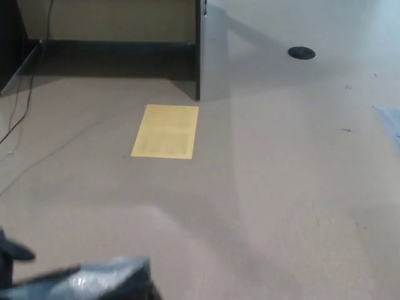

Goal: A person is holding a plastic bag and the robot extends its left hand to grab the bag by hooking its thumb into the holes at the top and brings its hand down by its side. Then it extends its arm again to hand the plastic bag back to the person.

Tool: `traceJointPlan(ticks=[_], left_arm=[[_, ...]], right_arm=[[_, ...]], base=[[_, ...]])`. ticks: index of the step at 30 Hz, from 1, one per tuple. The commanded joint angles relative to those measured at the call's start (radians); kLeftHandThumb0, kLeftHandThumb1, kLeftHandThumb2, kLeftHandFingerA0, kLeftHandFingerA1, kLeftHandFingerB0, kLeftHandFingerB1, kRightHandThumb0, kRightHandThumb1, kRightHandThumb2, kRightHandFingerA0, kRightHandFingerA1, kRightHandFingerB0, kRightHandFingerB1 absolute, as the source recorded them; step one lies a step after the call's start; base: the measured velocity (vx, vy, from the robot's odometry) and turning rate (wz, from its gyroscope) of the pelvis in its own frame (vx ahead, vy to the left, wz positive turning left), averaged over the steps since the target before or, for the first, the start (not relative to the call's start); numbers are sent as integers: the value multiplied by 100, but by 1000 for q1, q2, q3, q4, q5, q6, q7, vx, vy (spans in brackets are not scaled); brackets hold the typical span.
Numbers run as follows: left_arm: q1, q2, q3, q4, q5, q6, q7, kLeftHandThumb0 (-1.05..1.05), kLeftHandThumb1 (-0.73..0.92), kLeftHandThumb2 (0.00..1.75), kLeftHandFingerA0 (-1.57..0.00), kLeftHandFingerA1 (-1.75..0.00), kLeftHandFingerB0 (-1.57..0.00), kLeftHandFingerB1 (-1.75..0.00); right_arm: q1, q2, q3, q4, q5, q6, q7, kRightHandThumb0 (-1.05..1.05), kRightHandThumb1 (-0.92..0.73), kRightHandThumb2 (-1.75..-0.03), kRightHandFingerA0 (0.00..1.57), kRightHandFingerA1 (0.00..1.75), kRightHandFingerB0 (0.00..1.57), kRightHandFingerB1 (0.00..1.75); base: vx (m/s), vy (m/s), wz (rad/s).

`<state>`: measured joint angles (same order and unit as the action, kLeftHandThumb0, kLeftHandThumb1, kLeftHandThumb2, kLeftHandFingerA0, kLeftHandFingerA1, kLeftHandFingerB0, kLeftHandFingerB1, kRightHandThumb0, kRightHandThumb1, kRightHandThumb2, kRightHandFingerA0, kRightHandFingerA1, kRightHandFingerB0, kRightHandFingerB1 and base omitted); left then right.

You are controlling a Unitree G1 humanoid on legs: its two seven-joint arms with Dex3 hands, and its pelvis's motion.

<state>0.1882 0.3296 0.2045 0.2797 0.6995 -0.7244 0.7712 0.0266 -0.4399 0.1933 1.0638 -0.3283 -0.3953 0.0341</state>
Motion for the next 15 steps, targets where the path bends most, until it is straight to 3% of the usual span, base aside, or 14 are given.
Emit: traceJointPlan(ticks=[1, 2, 4, 5, 6, 7, 8, 9, 10, 11, 12, 13, 14, 15], left_arm=[[27, 16, -45, 149, 77, -105, 191, 2, 62, 92, -91, -172, -75, -142], [24, 21, -62, 184, 88, -106, 212, 2, 64, 90, -88, -170, -76, -142], [19, 29, -86, 240, 98, -92, 224, 1, 64, 91, -85, -171, -73, -145], [14, 40, -98, 268, 109, -90, 243, 2, 63, 93, -89, -169, -76, -141], [10, 48, -109, 293, 109, -89, 249, 1, 61, 93, -91, -167, -81, -137], [3, 57, -120, 333, 107, -84, 250, 3, 55, 105, -118, -133, -88, -109], [-6, 65, -130, 360, 106, -83, 262, 3, 55, 105, -118, -133, -88, -109], [-17, 71, -140, 388, 104, -74, 270, 5, 54, 103, -118, -133, -88, -109], [-29, 81, -150, 419, 107, -76, 283, 2, 63, 86, -91, -165, -82, -132], [-48, 90, -162, 462, 110, -74, 303, 0, 69, 81, -88, -164, -80, -127], [-68, 97, -175, 507, 112, -68, 326, 0, 69, 81, -88, -164, -80, -127], [-83, 105, -189, 544, 114, -60, 340, 1, 69, 78, -88, -164, -79, -135], [-90, 108, -195, 567, 102, -56, 329, -1, 70, 76, -87, -164, -79, -127], [-97, 112, -202, 587, 93, -60, 326, 0, 71, 75, -89, -164, -80, -123]], right_arm=[[0, -4, 2, 7, -8, -2, -21, -33, -70, -61, 74, 51, 57, 42], [0, -5, 0, 6, -6, 0, -21, -40, -59, -81, 68, 61, 53, 53], [-9, -6, -2, 9, -5, 4, -20, -40, -59, -81, 66, 60, 52, 53], [-13, -7, -1, 11, -6, 0, -18, -33, -70, -60, 72, 49, 56, 41], [-13, -6, -3, 11, -4, 1, -16, -40, -59, -81, 66, 60, 53, 53], [-12, -4, -6, 10, 1, 5, -12, -40, -60, -81, 66, 60, 53, 53], [-13, -3, -8, 10, 4, 7, -9, -40, -60, -81, 66, 60, 53, 53], [-16, -4, -9, 10, 4, 5, -9, -34, -71, -60, 73, 50, 57, 42], [-17, -5, -8, 10, 2, 5, -10, -32, -71, -61, 74, 51, 57, 42], [-19, -5, -10, 11, 3, 4, -11, -39, -60, -81, 67, 61, 53, 53], [-22, -4, -12, 14, 5, 2, -11, -39, -60, -81, 67, 61, 53, 53], [-17, -5, -16, 10, 10, -2, -6, -39, -60, -80, 66, 60, 52, 53], [-16, -4, -15, 11, 9, 4, -7, -34, -71, -60, 70, 49, 56, 41], [-16, -3, -15, 11, 8, 6, -7, -34, -71, -60, 71, 49, 55, 41]], base=[[0, 0, 0], [0, 0, 0], [0, 0, 0], [0, 0, 0], [0, 0, 0], [0, 0, 0], [0, 0, 0], [0, 0, 0], [0, 0, 0], [0, 0, 0], [0, 0, 0], [0, 0, 0], [0, 0, 0], [0, 0, 0]])
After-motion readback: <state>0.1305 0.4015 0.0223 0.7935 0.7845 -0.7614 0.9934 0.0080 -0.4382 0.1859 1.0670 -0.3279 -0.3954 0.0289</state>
